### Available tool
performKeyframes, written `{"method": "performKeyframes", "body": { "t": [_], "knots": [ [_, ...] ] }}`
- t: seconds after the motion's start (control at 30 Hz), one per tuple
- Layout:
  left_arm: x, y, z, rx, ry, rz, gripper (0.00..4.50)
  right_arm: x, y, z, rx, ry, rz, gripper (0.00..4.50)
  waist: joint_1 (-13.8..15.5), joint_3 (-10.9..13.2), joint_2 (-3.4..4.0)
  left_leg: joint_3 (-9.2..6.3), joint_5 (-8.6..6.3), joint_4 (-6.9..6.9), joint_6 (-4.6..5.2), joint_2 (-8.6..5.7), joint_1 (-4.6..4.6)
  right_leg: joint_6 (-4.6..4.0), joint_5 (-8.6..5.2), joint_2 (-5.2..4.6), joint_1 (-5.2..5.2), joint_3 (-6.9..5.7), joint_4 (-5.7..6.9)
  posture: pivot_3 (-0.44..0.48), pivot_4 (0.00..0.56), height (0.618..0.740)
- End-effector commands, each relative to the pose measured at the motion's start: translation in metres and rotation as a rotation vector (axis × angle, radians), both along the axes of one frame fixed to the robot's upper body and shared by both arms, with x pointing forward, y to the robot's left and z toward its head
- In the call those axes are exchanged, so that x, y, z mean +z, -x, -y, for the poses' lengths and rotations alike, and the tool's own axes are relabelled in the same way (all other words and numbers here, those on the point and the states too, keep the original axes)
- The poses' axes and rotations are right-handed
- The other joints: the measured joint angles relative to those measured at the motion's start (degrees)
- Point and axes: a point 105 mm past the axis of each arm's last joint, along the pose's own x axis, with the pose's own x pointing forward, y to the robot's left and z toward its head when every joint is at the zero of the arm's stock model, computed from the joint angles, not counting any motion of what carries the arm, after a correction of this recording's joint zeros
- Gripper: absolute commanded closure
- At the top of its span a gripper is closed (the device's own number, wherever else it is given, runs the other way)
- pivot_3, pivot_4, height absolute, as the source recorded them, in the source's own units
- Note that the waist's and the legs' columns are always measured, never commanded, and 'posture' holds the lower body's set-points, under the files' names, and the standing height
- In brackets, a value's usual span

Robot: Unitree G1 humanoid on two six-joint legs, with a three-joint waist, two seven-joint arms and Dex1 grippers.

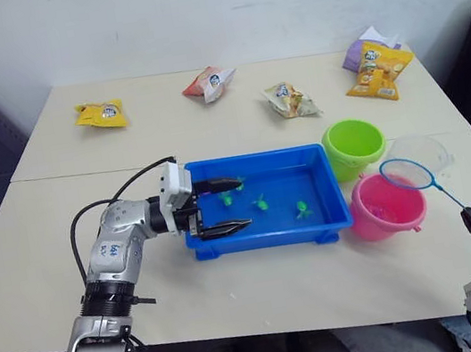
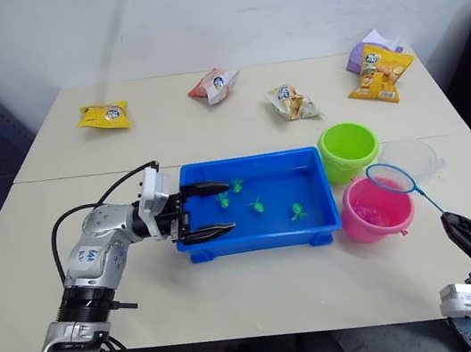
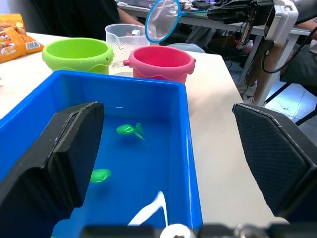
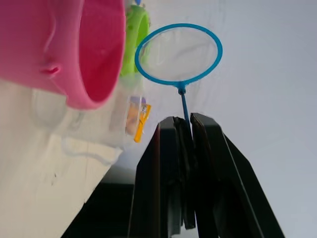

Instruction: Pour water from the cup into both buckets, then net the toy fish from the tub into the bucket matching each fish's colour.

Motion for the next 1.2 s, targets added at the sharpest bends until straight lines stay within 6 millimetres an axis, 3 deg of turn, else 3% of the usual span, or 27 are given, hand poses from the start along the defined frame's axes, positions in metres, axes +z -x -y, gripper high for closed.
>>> {"method": "performKeyframes", "body": {
  "t": [0.03,0.13,0.23,0.33,0.53,0.63,0.8,1.03,1.2],
  "knots": [
    [0.01,-0.002,-0.009,0.029,0.002,0.044,0.02,0.019,-0.01,-0.027,0.146,-0.336,-0.07,4.5,-0.33,0.0,-0.01,0.0,0.0,0.0,0.0,0.01,0.0,0.0,0.0,0.0,0.0,0.0,0.0,0.0,0.15,0.738],
    [0.01,-0.006,-0.026,0.097,0.004,0.035,0.02,0.031,-0.024,-0.067,0.326,-0.776,-0.29,4.5,-1.25,0.01,-0.02,-0.06,0.01,0.01,0.06,0.05,0.01,0.01,0.0,0.02,0.02,-0.03,0.07,0.0,0.15,0.738],
    [0.011,-0.009,-0.046,0.169,-0.002,0.029,0.02,0.05,-0.041,-0.094,0.453,-0.912,-0.408,4.5,-1.69,0.04,-0.06,-0.06,0.0,0.06,0.1,0.12,0.09,0.0,0.0,0.02,0.03,-0.02,0.23,0.0,0.15,0.738],
    [0.009,-0.008,-0.069,0.251,-0.017,0.017,0.02,0.053,-0.061,-0.12,0.52,-1.035,-0.625,4.5,-1.24,0.05,-0.09,-0.11,-0.03,0.16,0.16,0.12,0.09,0.0,0.0,-0.03,0.04,-0.05,0.27,0.0,0.15,0.738],
    [0.005,-0.001,-0.106,0.386,-0.047,-0.004,0.02,0.041,-0.088,-0.155,0.52,-1.098,-0.92,4.5,-0.62,0.06,-0.11,-0.33,-0.07,0.11,0.21,0.09,-0.21,-0.04,-0.02,-0.14,-0.1,-0.23,0.05,0.0,0.15,0.738],
    [0.0,0.006,-0.122,0.449,-0.054,-0.027,0.02,0.022,-0.098,-0.169,0.477,-1.0,-1.036,4.5,-0.4,0.06,-0.11,-0.35,-0.13,0.14,0.31,0.08,-0.28,-0.02,-0.01,-0.18,-0.07,-0.28,-0.1,0.0,0.15,0.738],
    [-0.009,0.02,-0.139,0.505,-0.061,-0.05,0.02,0.015,-0.115,-0.182,0.444,-0.927,-1.088,4.5,-0.47,0.06,-0.1,-0.34,-0.17,0.11,0.33,0.06,-0.34,-0.02,-0.01,-0.22,-0.14,-0.29,-0.14,0.0,0.15,0.738],
    [-0.013,0.029,-0.137,0.503,-0.078,-0.061,0.02,0.014,-0.128,-0.212,0.477,-0.901,-1.137,4.5,-0.94,0.06,-0.1,-0.35,-0.2,0.06,0.36,0.06,-0.34,-0.03,-0.01,-0.23,-0.16,-0.31,-0.15,0.0,0.15,0.738],
    [-0.013,0.026,-0.134,0.499,-0.09,-0.055,0.02,-0.002,-0.137,-0.22,0.384,-0.884,-1.152,4.5,-1.18,0.06,-0.1,-0.35,-0.18,0.03,0.32,0.06,-0.35,-0.04,0.0,-0.23,-0.18,-0.32,-0.14,0.0,0.15,0.738]
  ]
}}
